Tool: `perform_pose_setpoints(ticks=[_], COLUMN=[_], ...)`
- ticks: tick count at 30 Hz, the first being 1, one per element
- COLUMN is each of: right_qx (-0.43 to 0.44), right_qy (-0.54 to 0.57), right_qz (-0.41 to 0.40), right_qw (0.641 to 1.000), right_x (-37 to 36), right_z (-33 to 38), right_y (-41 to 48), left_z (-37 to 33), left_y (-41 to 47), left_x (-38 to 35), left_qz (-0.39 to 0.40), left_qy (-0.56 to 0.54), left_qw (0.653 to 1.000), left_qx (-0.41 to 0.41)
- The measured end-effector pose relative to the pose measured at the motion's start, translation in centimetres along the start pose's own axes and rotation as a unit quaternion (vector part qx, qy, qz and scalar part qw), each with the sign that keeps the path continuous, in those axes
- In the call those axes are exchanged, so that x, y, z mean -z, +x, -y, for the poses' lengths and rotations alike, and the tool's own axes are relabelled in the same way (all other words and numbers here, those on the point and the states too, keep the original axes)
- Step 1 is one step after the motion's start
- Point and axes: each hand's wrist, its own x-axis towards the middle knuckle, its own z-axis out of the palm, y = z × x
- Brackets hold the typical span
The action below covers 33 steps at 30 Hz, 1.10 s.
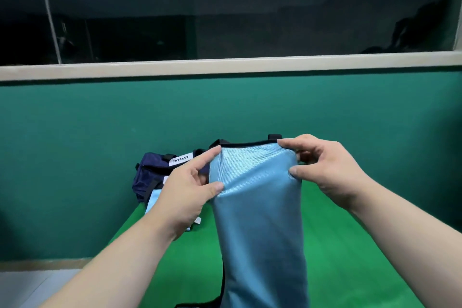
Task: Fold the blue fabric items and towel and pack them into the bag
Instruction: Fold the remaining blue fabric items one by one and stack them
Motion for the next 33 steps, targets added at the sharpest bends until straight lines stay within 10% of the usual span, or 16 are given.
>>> perform_pose_setpoints(ticks=[12, 23, 33], right_qx=[-0.045, 0.123, -0.206], right_qy=[-0.120, -0.110, -0.087], right_qz=[-0.048, -0.181, -0.008], right_qw=[0.991, 0.969, 0.975], right_x=[0.1, 0.5, -6.4], right_z=[-4.2, 0.2, -20.5], right_y=[9.6, 9.3, -15.2], left_z=[1.7, -2.5, 22.3], left_y=[11.0, 10.5, -9.7], left_x=[0.8, -0.5, -5.8], left_qz=[-0.007, -0.107, -0.025], left_qy=[0.086, 0.225, 0.191], left_qw=[0.996, 0.942, 0.967], left_qx=[0.031, -0.225, 0.164])
